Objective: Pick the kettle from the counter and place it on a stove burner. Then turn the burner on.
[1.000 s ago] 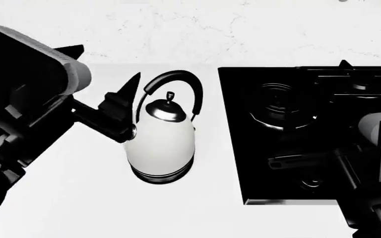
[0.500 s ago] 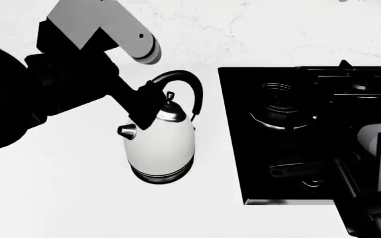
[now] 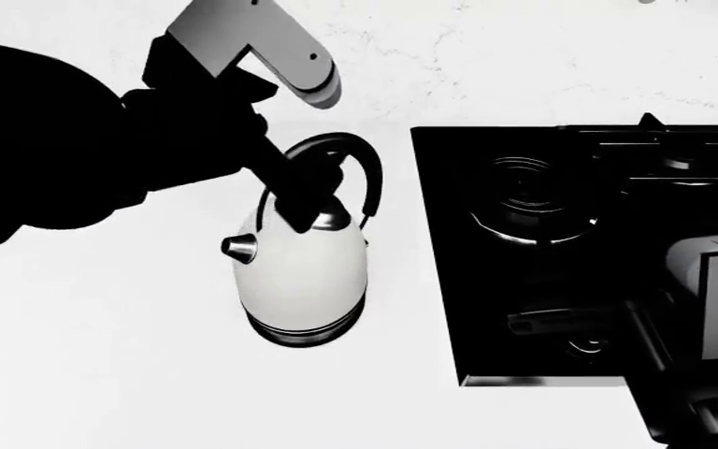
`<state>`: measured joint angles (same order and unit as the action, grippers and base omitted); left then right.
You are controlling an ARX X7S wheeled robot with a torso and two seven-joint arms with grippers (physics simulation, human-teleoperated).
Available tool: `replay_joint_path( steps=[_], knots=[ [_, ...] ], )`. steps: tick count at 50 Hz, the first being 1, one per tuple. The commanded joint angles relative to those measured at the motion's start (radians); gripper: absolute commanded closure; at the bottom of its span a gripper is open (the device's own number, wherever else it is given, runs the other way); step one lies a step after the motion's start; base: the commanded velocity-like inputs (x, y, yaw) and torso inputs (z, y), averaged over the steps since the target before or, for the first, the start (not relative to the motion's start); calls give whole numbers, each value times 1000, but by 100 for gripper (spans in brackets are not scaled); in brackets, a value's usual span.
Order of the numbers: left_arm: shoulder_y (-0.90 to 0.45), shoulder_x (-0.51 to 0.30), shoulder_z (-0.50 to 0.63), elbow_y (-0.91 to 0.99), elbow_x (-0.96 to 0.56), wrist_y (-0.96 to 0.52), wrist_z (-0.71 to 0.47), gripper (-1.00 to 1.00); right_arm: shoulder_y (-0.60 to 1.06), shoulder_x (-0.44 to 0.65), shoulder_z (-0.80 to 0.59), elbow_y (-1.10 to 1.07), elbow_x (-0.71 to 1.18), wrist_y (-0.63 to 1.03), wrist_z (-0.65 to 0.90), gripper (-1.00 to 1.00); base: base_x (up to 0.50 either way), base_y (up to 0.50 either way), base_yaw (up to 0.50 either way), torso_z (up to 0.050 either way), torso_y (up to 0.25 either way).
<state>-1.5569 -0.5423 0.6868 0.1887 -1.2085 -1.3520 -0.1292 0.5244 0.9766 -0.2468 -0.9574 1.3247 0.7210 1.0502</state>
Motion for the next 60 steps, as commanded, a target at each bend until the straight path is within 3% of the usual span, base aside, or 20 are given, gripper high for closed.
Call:
replay_joint_path(
  steps=[1, 17, 40, 41, 60],
  knots=[
    [6, 23, 71, -63, 59, 68, 97, -100, 8, -16, -20, 20, -26, 11, -12, -100, 0, 0, 0, 0, 0],
    [50, 74, 129, -200, 129, 111, 100, -100, -13, -21, -27, 33, -52, 1, -29, -100, 0, 0, 0, 0, 0],
    [60, 94, 171, -227, 155, 146, 137, -100, -44, -17, -26, 43, -83, -21, -50, -100, 0, 0, 0, 0, 0],
    [59, 92, 181, -224, 184, 174, 138, 100, -52, -17, -25, 45, -90, -25, -55, -100, 0, 0, 0, 0, 0],
    [67, 73, 144, -169, 169, 251, 171, 100, -58, -13, -26, 46, -91, -33, -55, -100, 0, 0, 0, 0, 0]
  ],
)
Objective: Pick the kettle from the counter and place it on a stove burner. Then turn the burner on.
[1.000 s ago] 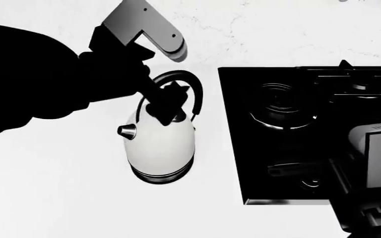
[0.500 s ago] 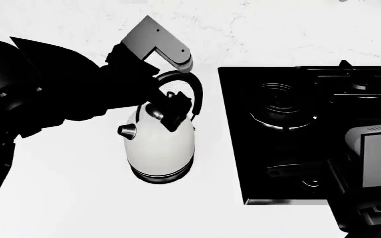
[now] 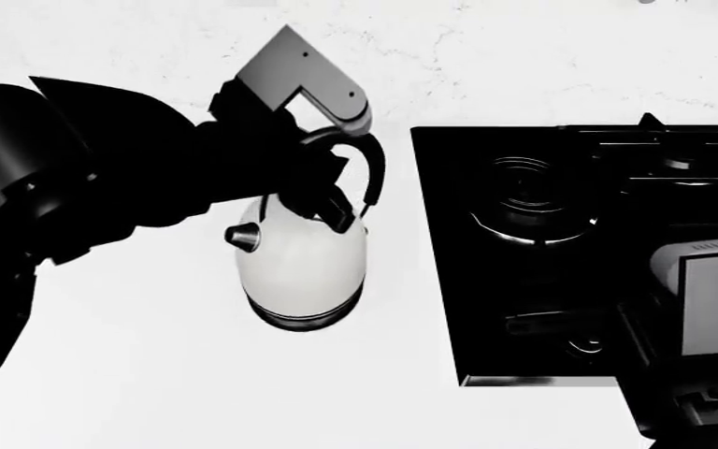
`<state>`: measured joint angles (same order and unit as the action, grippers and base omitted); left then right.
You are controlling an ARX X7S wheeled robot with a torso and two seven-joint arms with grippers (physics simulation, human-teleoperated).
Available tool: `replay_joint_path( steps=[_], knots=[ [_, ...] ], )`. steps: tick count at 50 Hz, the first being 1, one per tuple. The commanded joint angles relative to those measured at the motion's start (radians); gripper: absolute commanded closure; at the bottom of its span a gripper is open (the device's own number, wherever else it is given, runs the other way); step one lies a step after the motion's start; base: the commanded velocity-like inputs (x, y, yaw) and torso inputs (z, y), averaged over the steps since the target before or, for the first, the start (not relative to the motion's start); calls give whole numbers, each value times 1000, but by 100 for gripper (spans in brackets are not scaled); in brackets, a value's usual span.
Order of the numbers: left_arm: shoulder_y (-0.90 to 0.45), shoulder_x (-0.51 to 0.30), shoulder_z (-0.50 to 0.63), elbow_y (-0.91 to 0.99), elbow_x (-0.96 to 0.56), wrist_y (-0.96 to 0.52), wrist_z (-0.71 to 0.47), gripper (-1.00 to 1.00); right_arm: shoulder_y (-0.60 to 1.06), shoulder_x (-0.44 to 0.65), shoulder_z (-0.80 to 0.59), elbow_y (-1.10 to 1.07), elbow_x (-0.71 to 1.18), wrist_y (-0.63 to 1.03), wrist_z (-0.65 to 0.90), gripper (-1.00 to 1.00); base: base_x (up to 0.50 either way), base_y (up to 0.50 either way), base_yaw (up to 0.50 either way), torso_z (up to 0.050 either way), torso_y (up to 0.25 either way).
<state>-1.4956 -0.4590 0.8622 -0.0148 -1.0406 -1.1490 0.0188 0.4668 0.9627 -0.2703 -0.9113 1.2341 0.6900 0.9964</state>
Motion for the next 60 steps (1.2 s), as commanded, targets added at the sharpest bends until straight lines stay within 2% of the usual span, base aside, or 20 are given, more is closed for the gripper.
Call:
replay_joint_path(
  steps=[1, 10, 17, 27, 47, 60],
  knots=[
    [6, -11, -33, 36, -1, 49, 22, 100, -1, 1, -4, 0, -3, -1, -1, -100, 0, 0, 0, 0, 0],
    [1, 0, -59, 25, 22, 106, 10, 100, -36, 13, 11, 13, -28, -31, -23, -100, 0, 0, 0, 0, 1],
    [-16, 9, -117, 31, 13, 144, -30, 100, 50, -5, -10, 8, 14, 11, -8, -100, 0, 0, 0, 0, 0],
    [-17, 36, -168, 17, 31, 221, -68, 100, 47, 10, -1, -18, 36, 10, 21, -100, 0, 0, 0, 0, 1],
    [-42, 63, -134, -17, 65, 233, -50, 100, 21, 12, 20, -11, 41, -25, 23, -100, 0, -6, 0, 0, 1],
    [-50, 67, -112, -36, 87, 242, -34, 100, 35, 12, 15, -2, 56, -21, 22, -100, 0, -331, 0, 0, 1]
  ],
)
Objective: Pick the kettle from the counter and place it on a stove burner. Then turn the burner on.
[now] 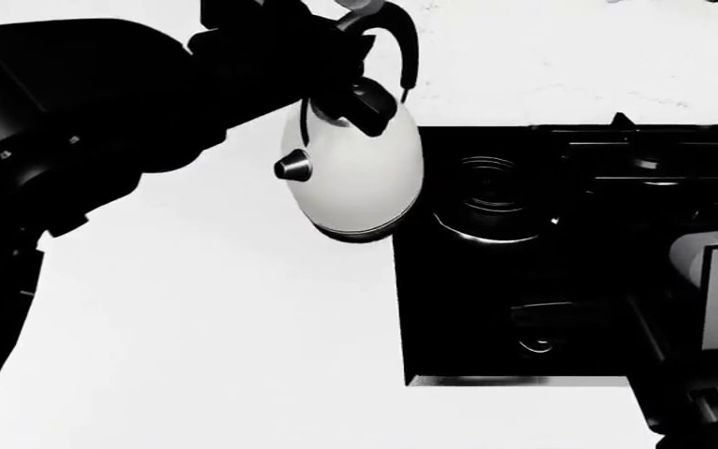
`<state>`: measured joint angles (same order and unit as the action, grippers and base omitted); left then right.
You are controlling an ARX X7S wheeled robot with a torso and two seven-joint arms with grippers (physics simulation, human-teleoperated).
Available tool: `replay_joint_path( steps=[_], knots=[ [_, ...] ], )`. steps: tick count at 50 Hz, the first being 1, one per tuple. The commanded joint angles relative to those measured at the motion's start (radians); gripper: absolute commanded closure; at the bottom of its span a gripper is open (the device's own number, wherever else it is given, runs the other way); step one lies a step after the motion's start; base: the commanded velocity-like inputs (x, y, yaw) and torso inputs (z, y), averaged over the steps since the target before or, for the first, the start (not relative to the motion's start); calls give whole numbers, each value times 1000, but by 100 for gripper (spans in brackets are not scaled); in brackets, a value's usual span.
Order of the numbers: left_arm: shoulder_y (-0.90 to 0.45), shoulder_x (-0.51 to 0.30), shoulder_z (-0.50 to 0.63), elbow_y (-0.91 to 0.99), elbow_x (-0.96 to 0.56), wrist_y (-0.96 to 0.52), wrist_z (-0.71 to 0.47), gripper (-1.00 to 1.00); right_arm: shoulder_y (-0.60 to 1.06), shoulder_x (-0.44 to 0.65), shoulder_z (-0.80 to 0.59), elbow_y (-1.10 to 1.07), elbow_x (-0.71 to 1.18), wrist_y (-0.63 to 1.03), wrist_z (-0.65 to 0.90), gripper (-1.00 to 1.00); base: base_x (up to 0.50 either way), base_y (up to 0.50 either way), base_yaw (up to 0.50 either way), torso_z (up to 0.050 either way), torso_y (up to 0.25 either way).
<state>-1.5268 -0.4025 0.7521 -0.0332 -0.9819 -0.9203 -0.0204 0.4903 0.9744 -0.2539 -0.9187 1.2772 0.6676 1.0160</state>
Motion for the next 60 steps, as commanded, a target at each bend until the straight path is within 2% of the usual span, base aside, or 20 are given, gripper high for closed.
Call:
replay_joint_path(
  steps=[1, 26, 39, 46, 52, 60],
  knots=[
    [-18, 12, -1, -18, 28, 14, 7, 100, 16, 1, -2, 7, 15, 3, 1, -100, 0, -383, 0, 0, 0],
    [-28, 59, 29, -103, 87, 86, 42, 100, -29, 5, 3, 19, -23, -25, -21, -100, 0, -383, 0, 0, 1],
    [-40, 126, 63, -254, 180, 182, 56, 100, -44, 1, -6, 22, -59, -32, -40, -100, 0, -47, 0, 0, 1],
    [-77, 198, 96, -433, 256, 263, 91, 100, -67, 5, 5, 35, -76, -52, -53, -100, 0, 0, 0, 2, 1],
    [-94, 270, 108, -601, 290, 368, 171, 100, -76, -1, 0, 41, -91, -58, -63, -100, 0, 0, 0, 0, 0],
    [-141, 397, 139, -911, 345, 531, 266, 100, -116, 23, 29, 41, -90, -86, -57, -100, 0, 0, 0, 0, 1]
  ],
)
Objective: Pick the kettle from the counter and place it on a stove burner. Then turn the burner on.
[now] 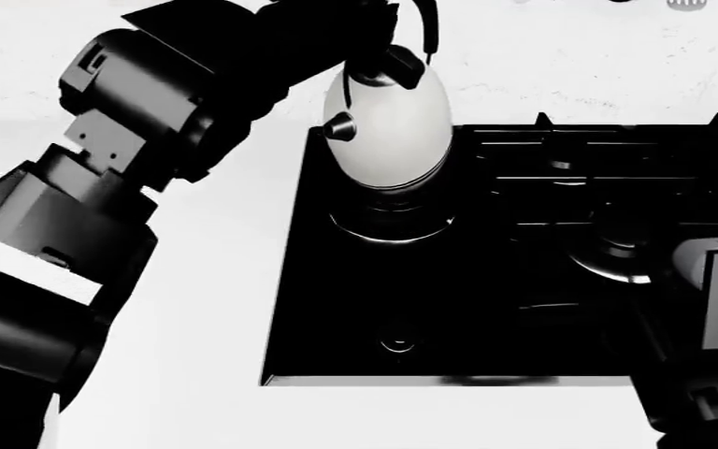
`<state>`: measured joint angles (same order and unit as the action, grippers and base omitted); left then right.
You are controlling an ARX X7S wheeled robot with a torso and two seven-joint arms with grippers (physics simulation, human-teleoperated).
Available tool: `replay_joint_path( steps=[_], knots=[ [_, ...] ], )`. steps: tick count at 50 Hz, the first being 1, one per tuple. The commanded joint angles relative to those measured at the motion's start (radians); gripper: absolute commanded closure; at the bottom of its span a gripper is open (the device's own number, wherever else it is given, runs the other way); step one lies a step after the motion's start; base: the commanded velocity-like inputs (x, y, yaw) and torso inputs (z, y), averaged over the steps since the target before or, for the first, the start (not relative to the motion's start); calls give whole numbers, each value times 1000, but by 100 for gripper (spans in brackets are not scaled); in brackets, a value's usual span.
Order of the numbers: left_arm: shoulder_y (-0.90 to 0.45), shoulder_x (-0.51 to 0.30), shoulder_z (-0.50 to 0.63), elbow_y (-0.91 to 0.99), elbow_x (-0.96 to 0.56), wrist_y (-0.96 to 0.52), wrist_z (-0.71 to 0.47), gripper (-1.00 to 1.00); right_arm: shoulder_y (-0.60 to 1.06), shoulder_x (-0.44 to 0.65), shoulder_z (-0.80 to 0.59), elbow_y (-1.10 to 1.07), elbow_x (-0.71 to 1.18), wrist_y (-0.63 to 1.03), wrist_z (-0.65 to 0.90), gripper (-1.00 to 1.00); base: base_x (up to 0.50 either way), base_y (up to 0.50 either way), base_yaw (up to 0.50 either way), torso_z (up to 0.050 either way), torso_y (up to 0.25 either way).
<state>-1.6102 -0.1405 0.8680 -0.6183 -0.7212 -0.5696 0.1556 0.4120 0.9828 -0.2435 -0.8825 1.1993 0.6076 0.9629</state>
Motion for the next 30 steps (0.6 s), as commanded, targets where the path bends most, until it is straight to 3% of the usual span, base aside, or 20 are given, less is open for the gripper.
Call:
replay_joint_path(
  steps=[1, 6, 12, 30],
  knots=[
    [-69, 140, 65, -367, 41, 206, 90, 100, -52, 15, 23, 8, -19, -35, -8, -100, 0, 0, 0, 0, 0],
    [-110, 140, 394, -446, -231, 288, 22, 100, -73, 21, 32, 17, -27, -47, -9, -100, 0, 0, 0, 0, 0],
    [-128, 140, 605, -470, -427, 305, -43, 100, -93, 16, 31, 28, -44, -58, -19, -100, 0, 0, 0, 0, 0],
    [-70, 140, 666, -445, -505, 392, -81, 100, -159, 20, 42, 38, -74, -91, -26, -100, 0, 0, 0, 0, 1]
  ],
)
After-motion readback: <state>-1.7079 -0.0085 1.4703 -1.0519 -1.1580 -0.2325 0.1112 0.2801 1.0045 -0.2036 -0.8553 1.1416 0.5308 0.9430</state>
